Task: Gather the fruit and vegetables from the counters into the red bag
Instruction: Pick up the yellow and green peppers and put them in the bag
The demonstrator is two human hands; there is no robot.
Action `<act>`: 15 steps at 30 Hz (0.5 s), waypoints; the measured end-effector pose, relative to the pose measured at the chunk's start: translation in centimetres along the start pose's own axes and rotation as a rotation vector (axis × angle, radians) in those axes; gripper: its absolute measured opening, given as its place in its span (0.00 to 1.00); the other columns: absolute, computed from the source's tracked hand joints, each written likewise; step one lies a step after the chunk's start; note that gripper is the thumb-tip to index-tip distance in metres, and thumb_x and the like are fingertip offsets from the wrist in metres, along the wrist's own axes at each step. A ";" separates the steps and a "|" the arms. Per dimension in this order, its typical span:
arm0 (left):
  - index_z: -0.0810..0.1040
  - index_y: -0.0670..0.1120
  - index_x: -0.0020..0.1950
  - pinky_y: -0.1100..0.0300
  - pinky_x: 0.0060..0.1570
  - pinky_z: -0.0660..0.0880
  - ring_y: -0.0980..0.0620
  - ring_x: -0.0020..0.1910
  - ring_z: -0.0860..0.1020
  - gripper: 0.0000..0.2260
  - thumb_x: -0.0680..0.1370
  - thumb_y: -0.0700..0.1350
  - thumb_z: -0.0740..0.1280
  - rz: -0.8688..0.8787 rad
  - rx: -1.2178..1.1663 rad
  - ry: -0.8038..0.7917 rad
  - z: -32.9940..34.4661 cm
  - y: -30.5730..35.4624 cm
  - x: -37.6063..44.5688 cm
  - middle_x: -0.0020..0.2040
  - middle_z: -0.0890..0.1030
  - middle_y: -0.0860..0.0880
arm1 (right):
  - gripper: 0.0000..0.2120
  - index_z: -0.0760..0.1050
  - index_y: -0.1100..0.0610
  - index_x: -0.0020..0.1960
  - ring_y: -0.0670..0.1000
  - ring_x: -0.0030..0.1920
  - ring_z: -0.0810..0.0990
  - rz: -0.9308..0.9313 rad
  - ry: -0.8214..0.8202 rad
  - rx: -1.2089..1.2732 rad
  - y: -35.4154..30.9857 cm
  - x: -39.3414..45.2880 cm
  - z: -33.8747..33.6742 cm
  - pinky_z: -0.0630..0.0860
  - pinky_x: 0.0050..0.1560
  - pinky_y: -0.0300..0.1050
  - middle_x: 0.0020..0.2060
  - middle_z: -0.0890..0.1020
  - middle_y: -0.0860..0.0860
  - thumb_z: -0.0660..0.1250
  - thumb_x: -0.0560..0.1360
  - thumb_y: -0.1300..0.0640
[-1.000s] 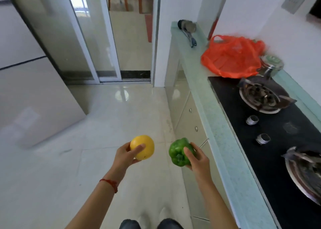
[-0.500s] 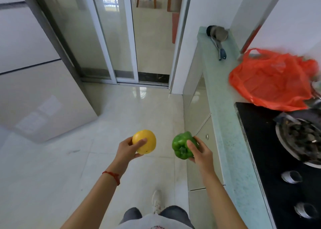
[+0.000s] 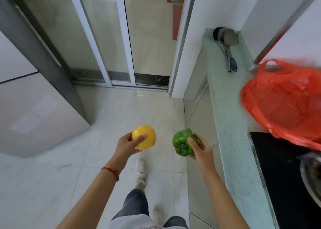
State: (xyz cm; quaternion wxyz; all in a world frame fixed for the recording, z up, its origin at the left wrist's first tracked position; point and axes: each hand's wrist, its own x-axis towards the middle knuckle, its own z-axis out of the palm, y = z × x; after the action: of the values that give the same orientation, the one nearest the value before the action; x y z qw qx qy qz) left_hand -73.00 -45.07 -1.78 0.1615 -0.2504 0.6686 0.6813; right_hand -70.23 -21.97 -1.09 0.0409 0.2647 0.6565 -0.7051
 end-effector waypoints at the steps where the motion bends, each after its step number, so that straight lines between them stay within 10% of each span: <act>1: 0.74 0.40 0.60 0.57 0.43 0.80 0.48 0.51 0.78 0.18 0.73 0.44 0.70 0.000 0.001 -0.006 0.0 0.8 1.6 0.55 0.77 0.43 | 0.25 0.68 0.59 0.68 0.53 0.52 0.77 0.004 0.006 0.008 -0.4 1.4 0.7 0.79 0.35 0.34 0.58 0.75 0.55 0.69 0.72 0.57; 15: 0.74 0.38 0.61 0.52 0.47 0.80 0.45 0.54 0.77 0.20 0.73 0.44 0.70 -0.042 0.036 -0.057 -0.7 13.1 20.6 0.57 0.76 0.42 | 0.24 0.70 0.59 0.66 0.57 0.56 0.78 0.051 0.119 0.090 -7.7 18.1 9.8 0.82 0.42 0.41 0.59 0.76 0.56 0.70 0.72 0.58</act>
State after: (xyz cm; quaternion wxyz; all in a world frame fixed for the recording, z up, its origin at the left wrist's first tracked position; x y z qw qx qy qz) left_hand -97.14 -48.80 -2.43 0.1992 -0.2421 0.6707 0.6722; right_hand -91.99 -24.99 -1.84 0.0078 0.3243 0.6183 -0.7158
